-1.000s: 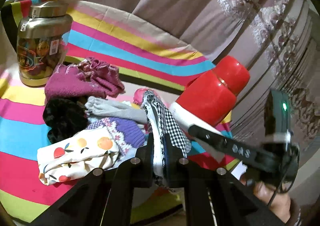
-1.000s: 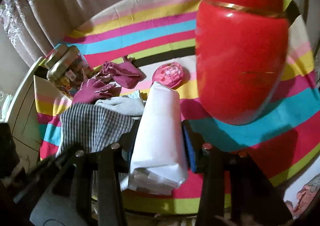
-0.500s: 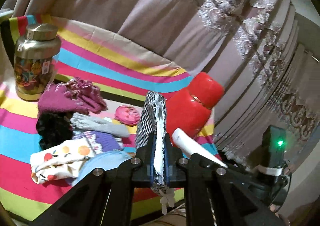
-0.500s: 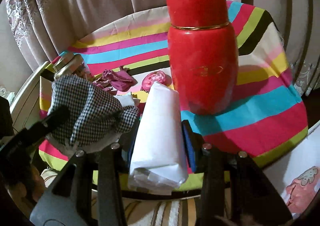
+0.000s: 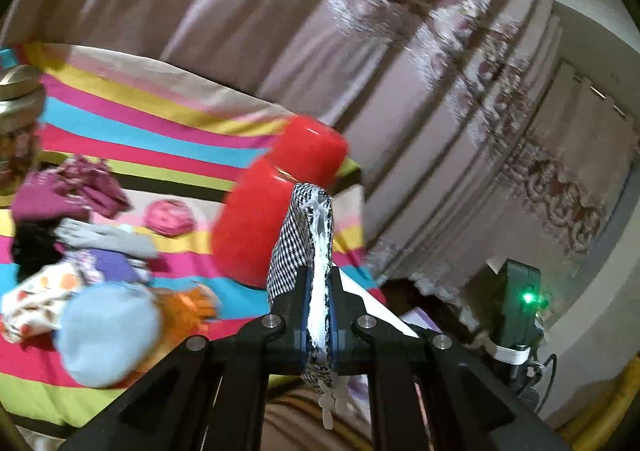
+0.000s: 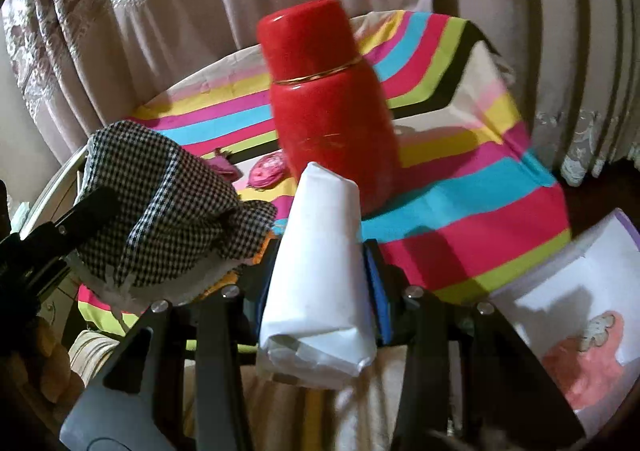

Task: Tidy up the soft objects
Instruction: 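Carry the checkered cloth into the box with left while right drops the white cloth there, then move both open grippers back over the pile on the bed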

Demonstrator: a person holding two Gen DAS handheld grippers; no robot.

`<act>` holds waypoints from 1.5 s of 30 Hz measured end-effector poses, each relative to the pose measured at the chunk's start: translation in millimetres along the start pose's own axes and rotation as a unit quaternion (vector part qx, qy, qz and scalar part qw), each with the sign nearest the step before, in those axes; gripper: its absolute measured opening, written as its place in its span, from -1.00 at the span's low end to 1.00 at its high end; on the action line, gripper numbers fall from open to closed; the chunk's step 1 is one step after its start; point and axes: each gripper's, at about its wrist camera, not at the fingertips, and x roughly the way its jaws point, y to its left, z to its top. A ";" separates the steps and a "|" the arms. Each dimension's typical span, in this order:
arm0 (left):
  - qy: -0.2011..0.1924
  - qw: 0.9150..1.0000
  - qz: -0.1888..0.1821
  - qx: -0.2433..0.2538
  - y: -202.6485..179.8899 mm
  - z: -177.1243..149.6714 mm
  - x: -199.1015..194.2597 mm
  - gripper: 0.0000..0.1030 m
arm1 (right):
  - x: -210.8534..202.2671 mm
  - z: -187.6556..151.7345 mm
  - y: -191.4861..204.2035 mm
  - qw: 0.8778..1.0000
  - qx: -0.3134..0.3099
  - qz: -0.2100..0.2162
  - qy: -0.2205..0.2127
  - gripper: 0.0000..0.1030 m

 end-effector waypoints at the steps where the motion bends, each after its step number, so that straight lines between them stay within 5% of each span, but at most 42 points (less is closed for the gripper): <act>1: 0.006 1.000 -0.007 0.001 -7.2 -2.5 4.0 -0.85 | -6.7 -1.6 -6.4 1.000 0.000 -0.008 -0.004 -0.13; 10: 0.066 0.996 -0.064 0.017 -67.6 -25.5 43.0 -0.85 | -43.4 -14.4 -72.4 0.997 0.043 -0.065 -0.010 -0.13; 18: 0.110 0.990 -0.079 0.034 -104.7 -46.8 76.9 -0.82 | -68.4 -24.7 -129.8 0.989 0.085 -0.118 -0.015 -0.13; 21: 0.142 0.985 -0.082 0.047 -117.0 -55.2 96.4 -0.53 | -77.8 -26.3 -144.0 0.984 0.104 -0.144 -0.026 -0.11; 23: 0.157 0.983 -0.084 0.045 -115.9 -61.2 102.7 0.00 | -81.4 -26.6 -154.3 0.980 0.119 -0.156 -0.028 0.03; 24: 0.164 0.982 -0.085 0.040 -113.5 -64.7 104.5 0.05 | -82.6 -26.8 -157.3 0.980 0.122 -0.158 -0.027 0.10; 28: 0.166 0.983 -0.078 0.031 -107.1 -64.5 103.9 0.06 | -86.4 -26.6 -162.2 0.976 0.127 -0.172 -0.033 0.42; 40: 0.112 0.993 -0.004 0.043 -81.2 -43.4 79.9 0.13 | -85.8 -20.1 -125.4 0.983 0.067 -0.167 -0.044 0.56; 45: 0.090 0.992 0.059 0.065 -59.3 -31.4 65.2 0.14 | -81.5 -15.2 -104.0 0.985 0.045 -0.161 -0.048 0.57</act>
